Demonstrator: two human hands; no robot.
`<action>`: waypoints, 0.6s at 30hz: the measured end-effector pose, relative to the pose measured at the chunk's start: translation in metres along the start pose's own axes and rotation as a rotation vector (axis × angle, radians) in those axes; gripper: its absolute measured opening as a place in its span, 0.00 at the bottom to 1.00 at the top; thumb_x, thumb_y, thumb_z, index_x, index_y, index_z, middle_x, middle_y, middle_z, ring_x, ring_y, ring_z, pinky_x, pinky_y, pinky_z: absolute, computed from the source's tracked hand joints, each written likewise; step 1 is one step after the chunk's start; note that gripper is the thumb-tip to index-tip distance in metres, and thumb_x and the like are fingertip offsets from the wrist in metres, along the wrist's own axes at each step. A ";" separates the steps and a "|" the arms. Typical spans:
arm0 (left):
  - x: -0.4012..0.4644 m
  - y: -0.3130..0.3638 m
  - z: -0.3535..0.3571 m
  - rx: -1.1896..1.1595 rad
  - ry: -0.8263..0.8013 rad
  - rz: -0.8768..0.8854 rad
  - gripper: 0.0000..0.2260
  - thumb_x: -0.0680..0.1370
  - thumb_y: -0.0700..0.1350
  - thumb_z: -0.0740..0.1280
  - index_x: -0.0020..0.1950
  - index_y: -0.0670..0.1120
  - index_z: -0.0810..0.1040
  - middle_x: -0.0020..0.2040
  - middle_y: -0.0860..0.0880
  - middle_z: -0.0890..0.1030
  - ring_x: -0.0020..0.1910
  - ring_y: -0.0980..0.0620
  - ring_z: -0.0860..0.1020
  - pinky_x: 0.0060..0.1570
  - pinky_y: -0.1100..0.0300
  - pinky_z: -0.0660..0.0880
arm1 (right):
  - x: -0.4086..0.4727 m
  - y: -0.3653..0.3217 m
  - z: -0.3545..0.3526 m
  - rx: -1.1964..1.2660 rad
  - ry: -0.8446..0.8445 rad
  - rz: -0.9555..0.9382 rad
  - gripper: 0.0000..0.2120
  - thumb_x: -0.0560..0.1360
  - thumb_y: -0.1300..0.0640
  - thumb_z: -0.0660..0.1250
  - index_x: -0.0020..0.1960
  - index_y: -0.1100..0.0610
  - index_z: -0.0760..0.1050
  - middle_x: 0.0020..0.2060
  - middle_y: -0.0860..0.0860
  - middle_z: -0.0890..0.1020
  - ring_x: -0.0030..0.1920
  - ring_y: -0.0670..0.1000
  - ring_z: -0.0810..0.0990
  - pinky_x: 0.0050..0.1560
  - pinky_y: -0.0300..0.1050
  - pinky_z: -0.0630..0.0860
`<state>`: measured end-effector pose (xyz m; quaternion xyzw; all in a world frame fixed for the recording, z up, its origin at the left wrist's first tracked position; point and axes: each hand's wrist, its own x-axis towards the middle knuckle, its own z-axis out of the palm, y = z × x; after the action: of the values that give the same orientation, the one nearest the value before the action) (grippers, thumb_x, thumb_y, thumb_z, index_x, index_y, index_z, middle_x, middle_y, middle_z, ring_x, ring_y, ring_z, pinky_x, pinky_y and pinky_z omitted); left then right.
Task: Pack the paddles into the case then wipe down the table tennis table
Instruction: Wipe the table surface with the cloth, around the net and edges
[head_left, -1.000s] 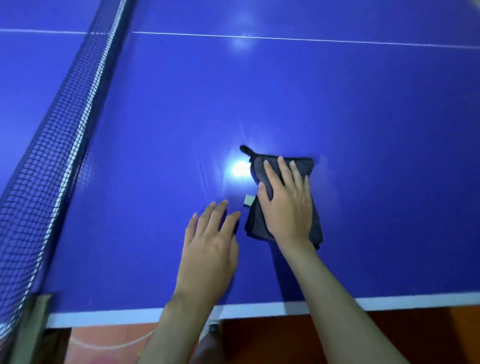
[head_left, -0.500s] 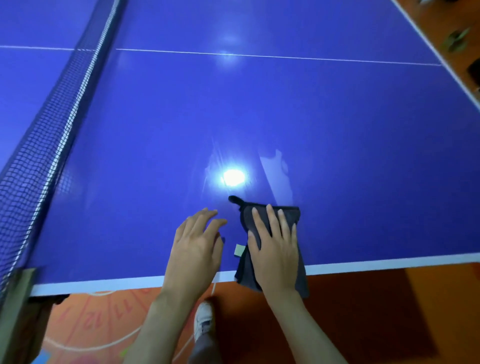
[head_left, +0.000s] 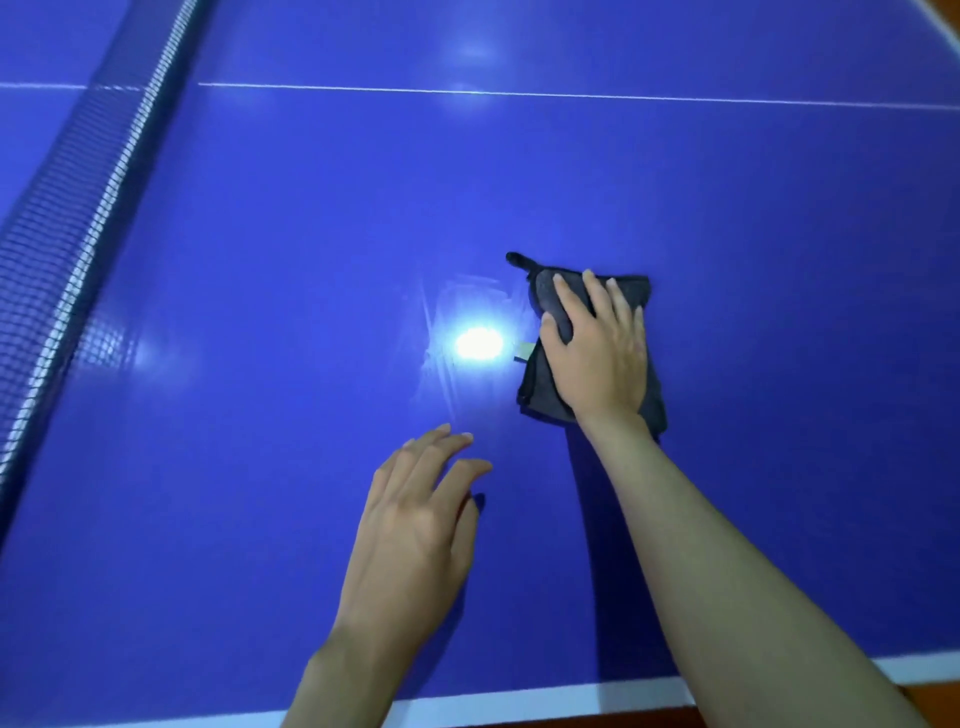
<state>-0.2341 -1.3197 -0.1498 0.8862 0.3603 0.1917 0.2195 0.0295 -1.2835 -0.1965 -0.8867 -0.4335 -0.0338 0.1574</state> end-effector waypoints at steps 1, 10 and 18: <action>0.002 0.002 0.000 0.004 -0.006 0.000 0.13 0.81 0.43 0.59 0.59 0.46 0.82 0.68 0.48 0.78 0.73 0.45 0.72 0.69 0.52 0.68 | 0.007 0.002 0.001 0.002 -0.010 -0.006 0.25 0.84 0.43 0.58 0.80 0.45 0.69 0.80 0.51 0.68 0.81 0.55 0.62 0.81 0.63 0.57; -0.029 0.014 0.013 0.026 -0.042 -0.048 0.14 0.81 0.44 0.59 0.59 0.46 0.82 0.67 0.48 0.78 0.73 0.46 0.72 0.67 0.50 0.68 | -0.069 0.023 -0.019 0.048 -0.005 -0.048 0.24 0.84 0.44 0.57 0.79 0.47 0.70 0.80 0.50 0.68 0.81 0.55 0.63 0.81 0.60 0.59; -0.085 0.042 0.015 0.029 -0.054 -0.114 0.17 0.81 0.47 0.56 0.60 0.47 0.82 0.66 0.50 0.79 0.73 0.47 0.72 0.65 0.51 0.69 | -0.208 0.057 -0.059 0.008 -0.075 -0.061 0.26 0.85 0.44 0.55 0.81 0.47 0.67 0.81 0.50 0.66 0.82 0.55 0.60 0.80 0.62 0.62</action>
<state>-0.2600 -1.4119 -0.1551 0.8721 0.4070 0.1496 0.2266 -0.0515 -1.4921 -0.1958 -0.8730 -0.4661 -0.0034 0.1436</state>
